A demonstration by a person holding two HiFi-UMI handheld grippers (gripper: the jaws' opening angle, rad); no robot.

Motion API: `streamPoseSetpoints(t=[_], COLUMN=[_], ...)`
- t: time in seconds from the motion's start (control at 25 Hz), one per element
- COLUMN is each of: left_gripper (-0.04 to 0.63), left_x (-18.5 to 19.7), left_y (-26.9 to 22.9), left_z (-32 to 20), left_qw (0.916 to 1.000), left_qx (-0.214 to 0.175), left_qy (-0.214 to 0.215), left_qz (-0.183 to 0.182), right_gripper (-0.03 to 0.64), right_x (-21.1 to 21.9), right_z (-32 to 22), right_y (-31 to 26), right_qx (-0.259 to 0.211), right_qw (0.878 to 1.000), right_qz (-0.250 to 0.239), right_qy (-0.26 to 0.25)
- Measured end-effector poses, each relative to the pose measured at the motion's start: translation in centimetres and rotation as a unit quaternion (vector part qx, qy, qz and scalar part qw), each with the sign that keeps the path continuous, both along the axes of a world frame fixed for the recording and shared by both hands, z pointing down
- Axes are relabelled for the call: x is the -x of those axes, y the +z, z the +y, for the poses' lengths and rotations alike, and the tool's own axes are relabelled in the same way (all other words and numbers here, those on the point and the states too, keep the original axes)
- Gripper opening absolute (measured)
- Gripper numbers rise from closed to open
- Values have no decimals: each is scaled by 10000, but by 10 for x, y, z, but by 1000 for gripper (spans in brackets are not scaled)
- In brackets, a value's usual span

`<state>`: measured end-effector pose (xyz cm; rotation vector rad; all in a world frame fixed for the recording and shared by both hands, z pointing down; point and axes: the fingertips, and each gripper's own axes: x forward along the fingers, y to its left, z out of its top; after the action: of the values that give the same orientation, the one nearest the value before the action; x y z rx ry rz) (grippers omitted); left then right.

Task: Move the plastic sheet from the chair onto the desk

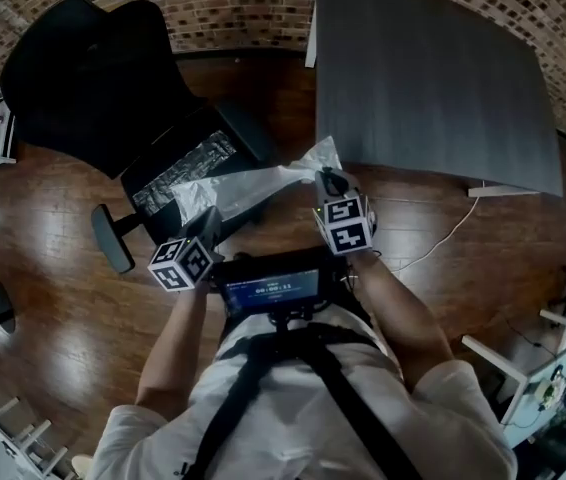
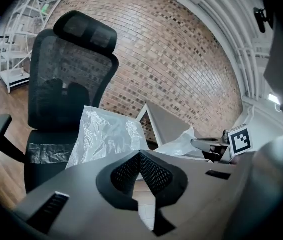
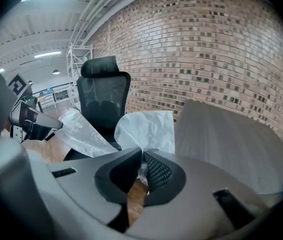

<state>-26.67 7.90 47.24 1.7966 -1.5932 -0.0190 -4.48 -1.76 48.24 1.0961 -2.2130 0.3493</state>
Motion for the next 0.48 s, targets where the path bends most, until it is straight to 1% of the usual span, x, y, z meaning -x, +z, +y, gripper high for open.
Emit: streamPoseSetpoints(t=[0.2, 0.4, 0.48], left_gripper=[0, 0, 0], left_x=[-56, -109, -129], left_y=[-12, -17, -21], left_z=[-33, -61, -71], left_qw=[9996, 9990, 9983], left_qx=[-110, -225, -269], left_qy=[243, 379, 487], left_qz=[-37, -65, -153], right_gripper=[5, 5, 5], right_x=[-62, -124, -147], right_z=[-21, -37, -41], right_y=[-10, -18, -22], right_qx=[-70, -182, -219], right_qw=[9994, 9981, 9973], right_qz=[-94, -149, -161], right_qy=[317, 575, 681])
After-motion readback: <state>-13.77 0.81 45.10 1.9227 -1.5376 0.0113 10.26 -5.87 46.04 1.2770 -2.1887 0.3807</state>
